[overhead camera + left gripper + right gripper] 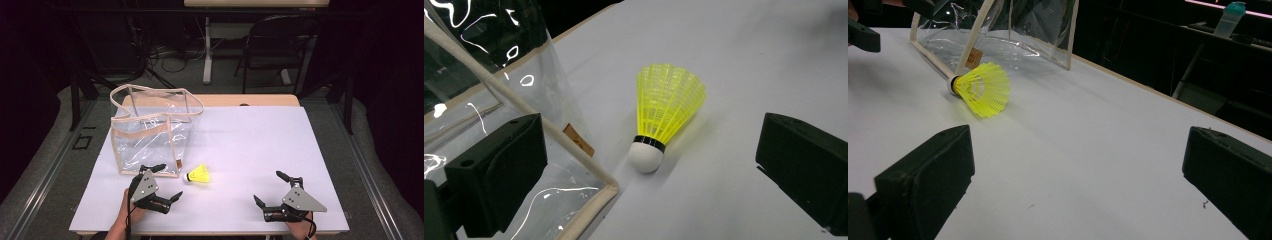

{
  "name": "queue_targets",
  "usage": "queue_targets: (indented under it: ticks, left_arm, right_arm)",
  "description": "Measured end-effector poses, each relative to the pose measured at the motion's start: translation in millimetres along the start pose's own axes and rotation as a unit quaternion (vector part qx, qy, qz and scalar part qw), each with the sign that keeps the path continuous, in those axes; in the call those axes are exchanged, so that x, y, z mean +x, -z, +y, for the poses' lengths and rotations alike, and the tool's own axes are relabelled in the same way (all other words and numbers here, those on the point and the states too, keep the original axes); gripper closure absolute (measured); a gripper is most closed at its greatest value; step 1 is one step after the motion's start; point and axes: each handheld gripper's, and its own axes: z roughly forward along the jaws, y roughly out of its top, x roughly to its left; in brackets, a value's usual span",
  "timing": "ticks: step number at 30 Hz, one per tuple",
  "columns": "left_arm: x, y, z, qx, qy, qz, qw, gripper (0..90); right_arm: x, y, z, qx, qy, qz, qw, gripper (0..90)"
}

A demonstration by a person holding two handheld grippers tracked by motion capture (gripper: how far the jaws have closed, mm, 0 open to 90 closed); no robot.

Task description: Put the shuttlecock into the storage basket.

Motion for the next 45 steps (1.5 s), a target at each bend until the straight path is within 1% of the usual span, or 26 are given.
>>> queue_targets:
  ticks: [5,10,13,22,25,27,29,35,40,42,45]
  left_arm:
    - [0.7,-2.6,3.0,0.006,-0.003,-0.007,1.0000,0.1]
    - [1.0,-6.3,6.4,0.016,-0.009,-0.008,0.9998,0.1]
    - [0.9,-8.6,7.3,0.022,-0.008,-0.010,0.9997,0.1]
    - [-1.0,-14.5,10.8,0.046,-0.023,-0.011,0.9986,0.0]
    - [-1.5,-17.9,13.1,0.057,-0.028,-0.015,0.9978,0.0]
    - [-1.7,-19.8,14.9,0.061,-0.031,-0.018,0.9975,0.0]
    - [-1.3,-22.3,17.3,0.068,-0.037,-0.020,0.9968,0.0]
    - [1.1,-27.2,22.1,0.078,-0.046,-0.022,0.9956,0.0]
    - [2.1,-31.5,25.6,0.092,-0.058,-0.028,0.9937,0.0]
    - [2.4,-33.9,27.0,0.100,-0.065,-0.029,0.9925,0.0]
    - [2.5,-36.7,29.0,0.110,-0.070,-0.033,0.9909,1.0]
  right_arm:
    - [0.2,-0.3,-0.3,0.002,0.001,0.001,1.0000,0.0]
    - [-0.1,-0.3,-0.5,0.003,0.000,0.002,1.0000,0.0]
    - [0.2,-0.3,-0.4,0.004,0.000,0.002,1.0000,0.0]
    - [0.1,-0.4,-0.7,0.005,0.000,0.002,1.0000,0.0]
    - [0.0,-0.3,-0.7,0.007,0.000,0.003,1.0000,0.0]
    - [-0.1,-0.4,-0.9,0.006,0.000,0.003,1.0000,0.0]
    - [-0.3,-0.4,-0.9,0.007,0.002,0.003,1.0000,0.0]
    - [0.7,-0.7,-1.0,0.008,0.001,0.003,1.0000,0.0]
    - [1.1,-1.5,-1.0,0.010,0.001,0.004,0.9999,0.0]
    - [1.4,-1.7,-1.1,0.010,0.001,0.005,0.9999,0.0]
    - [1.3,-2.1,-1.2,0.010,0.001,0.006,0.9999,0.0]
